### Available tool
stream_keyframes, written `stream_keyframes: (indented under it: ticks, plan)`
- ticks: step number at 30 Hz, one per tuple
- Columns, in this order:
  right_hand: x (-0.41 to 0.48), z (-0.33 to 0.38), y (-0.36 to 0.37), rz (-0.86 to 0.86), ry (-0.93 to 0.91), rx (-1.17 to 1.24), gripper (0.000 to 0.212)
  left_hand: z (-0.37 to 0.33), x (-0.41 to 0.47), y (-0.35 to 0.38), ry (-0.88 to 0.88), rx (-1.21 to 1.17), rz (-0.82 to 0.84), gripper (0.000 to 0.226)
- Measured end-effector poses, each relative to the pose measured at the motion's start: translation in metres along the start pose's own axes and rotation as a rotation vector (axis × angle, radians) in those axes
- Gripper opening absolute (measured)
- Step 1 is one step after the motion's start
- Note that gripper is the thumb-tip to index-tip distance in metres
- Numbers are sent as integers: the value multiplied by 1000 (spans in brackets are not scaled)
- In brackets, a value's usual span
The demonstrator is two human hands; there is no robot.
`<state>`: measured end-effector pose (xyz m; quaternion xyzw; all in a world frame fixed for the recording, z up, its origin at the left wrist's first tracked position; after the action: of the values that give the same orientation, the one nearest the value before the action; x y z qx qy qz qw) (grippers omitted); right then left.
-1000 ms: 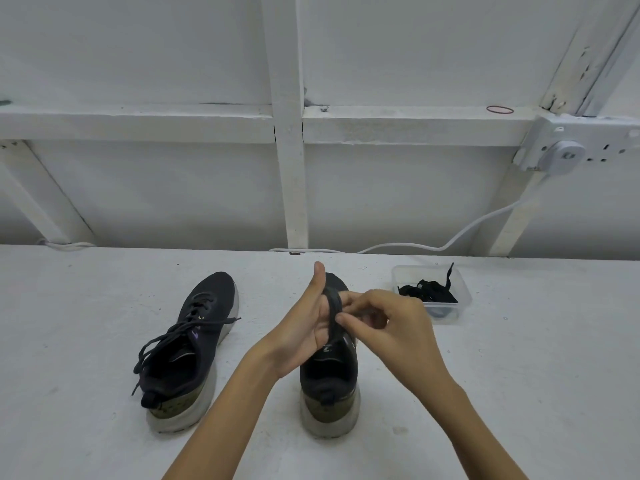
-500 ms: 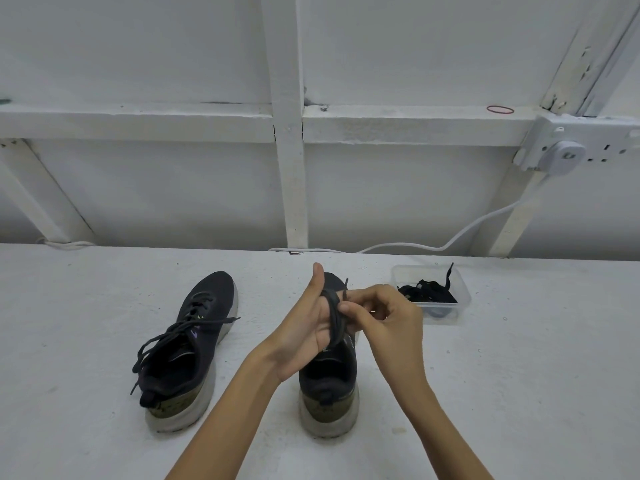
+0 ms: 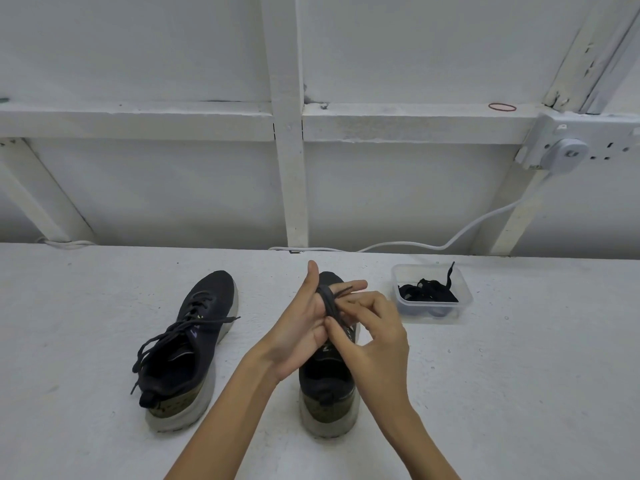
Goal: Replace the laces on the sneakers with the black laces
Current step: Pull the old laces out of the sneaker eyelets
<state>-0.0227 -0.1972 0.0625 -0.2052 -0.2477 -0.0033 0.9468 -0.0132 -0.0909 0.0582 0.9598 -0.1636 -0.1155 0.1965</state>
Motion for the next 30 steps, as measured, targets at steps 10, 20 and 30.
stream_keyframes:
  ticks: [10,20,30]
  plan:
    - [4,-8,9,175,186,65,40,6,1,1,-51,38,44,90]
    - [-2,-15,9,244,188,17,28,13,4,0,-83,60,39,90]
    - [-6,-18,-1,257,179,82,16,17,7,8,-65,125,25,84]
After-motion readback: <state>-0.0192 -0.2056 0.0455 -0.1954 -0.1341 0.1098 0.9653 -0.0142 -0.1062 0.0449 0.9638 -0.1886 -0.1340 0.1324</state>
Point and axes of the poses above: each hand's wrist, its own x-axis towards the middle knuckle, its own y-axis out of the palm, z = x × y, the point moved 5 cm from there along x, towards the middle knuckle, and after that the axes turned 4 degrees about z, right-handed, at the moved point
